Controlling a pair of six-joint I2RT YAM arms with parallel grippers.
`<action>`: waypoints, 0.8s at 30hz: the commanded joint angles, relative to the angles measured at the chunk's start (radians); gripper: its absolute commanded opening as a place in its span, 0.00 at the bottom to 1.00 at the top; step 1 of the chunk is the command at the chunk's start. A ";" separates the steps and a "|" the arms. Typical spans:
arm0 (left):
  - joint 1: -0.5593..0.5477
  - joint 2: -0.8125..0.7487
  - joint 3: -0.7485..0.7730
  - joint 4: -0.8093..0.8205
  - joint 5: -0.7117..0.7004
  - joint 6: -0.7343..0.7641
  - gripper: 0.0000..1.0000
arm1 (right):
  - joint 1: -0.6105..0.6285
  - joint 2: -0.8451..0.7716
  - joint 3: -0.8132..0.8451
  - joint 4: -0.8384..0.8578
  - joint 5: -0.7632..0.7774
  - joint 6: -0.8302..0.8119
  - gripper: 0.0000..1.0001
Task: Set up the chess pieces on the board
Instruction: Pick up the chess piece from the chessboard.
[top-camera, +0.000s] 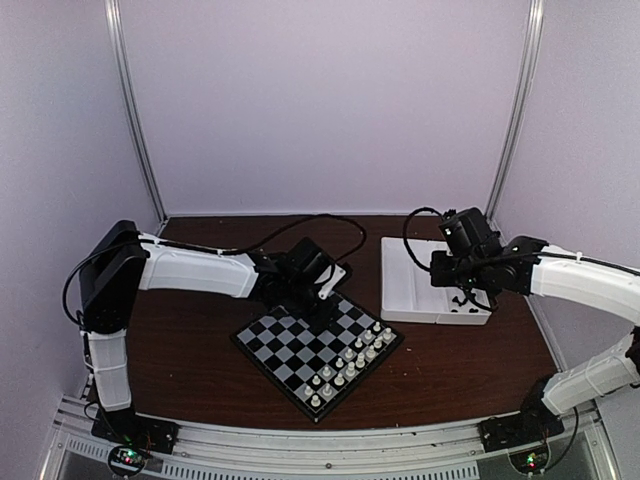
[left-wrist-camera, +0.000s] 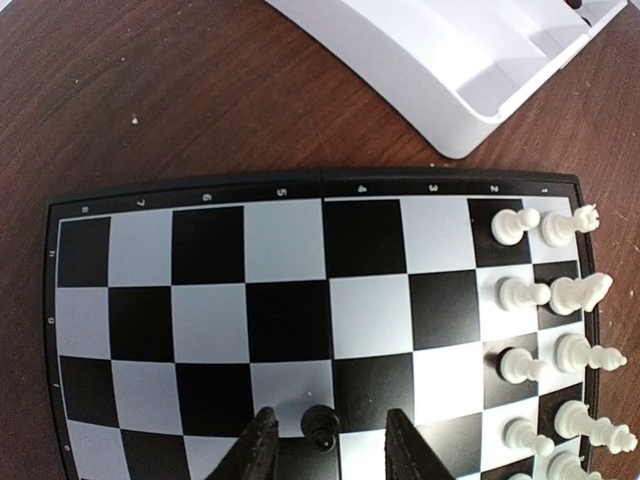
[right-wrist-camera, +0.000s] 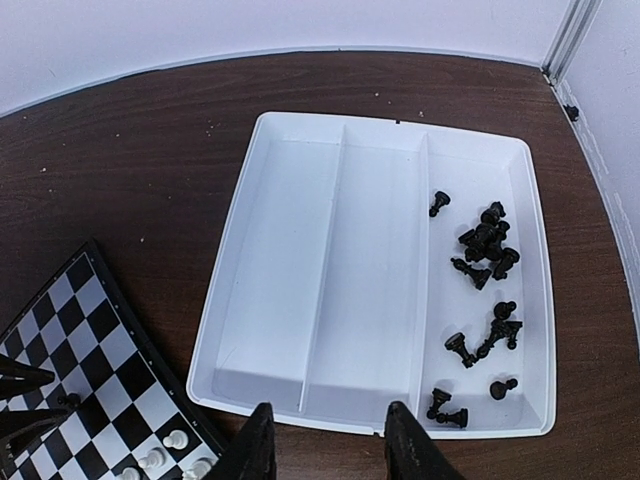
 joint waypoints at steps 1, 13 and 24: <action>-0.011 0.026 0.031 -0.018 -0.016 0.015 0.34 | -0.011 -0.016 -0.016 0.027 -0.007 0.006 0.38; -0.020 0.046 0.043 -0.041 -0.052 0.021 0.12 | -0.021 -0.015 -0.025 0.041 -0.029 0.007 0.37; -0.027 -0.069 -0.017 -0.040 -0.180 0.006 0.05 | -0.024 -0.005 -0.033 0.050 -0.043 0.010 0.37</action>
